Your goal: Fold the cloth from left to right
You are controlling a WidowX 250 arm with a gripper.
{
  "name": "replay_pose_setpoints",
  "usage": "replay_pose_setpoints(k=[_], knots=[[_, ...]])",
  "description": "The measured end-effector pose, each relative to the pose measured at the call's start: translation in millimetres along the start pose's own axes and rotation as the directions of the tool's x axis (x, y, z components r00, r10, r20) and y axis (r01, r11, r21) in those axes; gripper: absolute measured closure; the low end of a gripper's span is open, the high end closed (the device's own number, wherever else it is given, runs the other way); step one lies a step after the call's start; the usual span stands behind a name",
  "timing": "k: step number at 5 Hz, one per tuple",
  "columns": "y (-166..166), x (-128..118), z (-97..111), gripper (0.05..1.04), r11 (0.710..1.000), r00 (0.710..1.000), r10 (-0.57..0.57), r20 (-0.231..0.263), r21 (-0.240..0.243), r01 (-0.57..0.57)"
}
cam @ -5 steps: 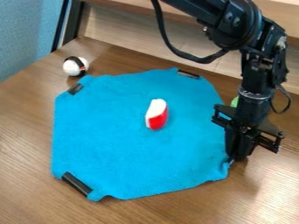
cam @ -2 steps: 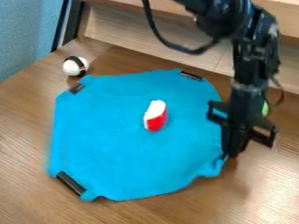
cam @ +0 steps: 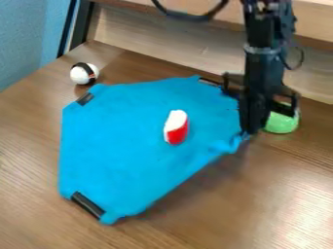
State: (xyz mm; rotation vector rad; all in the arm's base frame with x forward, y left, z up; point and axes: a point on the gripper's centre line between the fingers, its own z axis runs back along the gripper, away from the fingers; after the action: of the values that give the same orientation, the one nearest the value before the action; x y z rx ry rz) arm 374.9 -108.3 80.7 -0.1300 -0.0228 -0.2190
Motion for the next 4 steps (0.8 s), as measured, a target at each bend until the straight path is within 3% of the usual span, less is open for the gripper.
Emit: replay_pose_setpoints(k=[3,4], knots=[[54,-2,30,1.028,0.998,0.998,0.066,-0.009,-0.011,-0.066],[63,-4,51,1.028,0.996,0.995,0.092,0.034,-0.012,-0.091]])
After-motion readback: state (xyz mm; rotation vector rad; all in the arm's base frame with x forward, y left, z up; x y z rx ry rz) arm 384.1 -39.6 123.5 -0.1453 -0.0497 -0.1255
